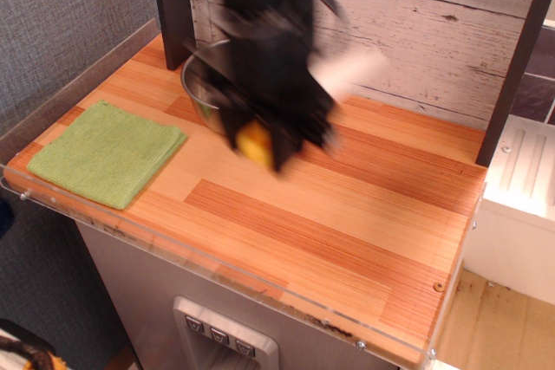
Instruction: PICK UP THE KINIFE AND PUT ON THE TOWEL
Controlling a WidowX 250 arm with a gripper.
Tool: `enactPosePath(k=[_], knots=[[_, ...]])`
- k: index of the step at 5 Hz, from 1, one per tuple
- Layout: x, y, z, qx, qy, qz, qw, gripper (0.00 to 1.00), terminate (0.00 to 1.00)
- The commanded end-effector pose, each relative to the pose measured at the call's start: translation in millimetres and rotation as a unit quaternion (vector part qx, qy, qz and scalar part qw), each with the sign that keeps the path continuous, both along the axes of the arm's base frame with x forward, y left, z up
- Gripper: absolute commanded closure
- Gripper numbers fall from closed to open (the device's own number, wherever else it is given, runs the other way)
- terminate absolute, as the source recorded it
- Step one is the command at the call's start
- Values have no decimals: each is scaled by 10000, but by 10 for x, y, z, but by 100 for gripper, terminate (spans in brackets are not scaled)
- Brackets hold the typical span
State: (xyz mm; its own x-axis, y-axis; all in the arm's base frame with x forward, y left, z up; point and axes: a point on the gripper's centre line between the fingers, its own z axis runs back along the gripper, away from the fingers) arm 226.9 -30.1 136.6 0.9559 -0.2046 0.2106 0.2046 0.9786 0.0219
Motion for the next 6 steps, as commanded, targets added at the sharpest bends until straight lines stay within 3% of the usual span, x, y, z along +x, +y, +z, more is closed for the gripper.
enactPosePath(k=[1,3,4,6], knots=[[-345,881,219,79,158,933,9955,100,0],[-298,1873,-177,-179,608,1241,9902,100,0],[-210,2186,-416,-91,586,1170,9914,100,0],[-82,2198,-768,81,677,728,9950,100,0]])
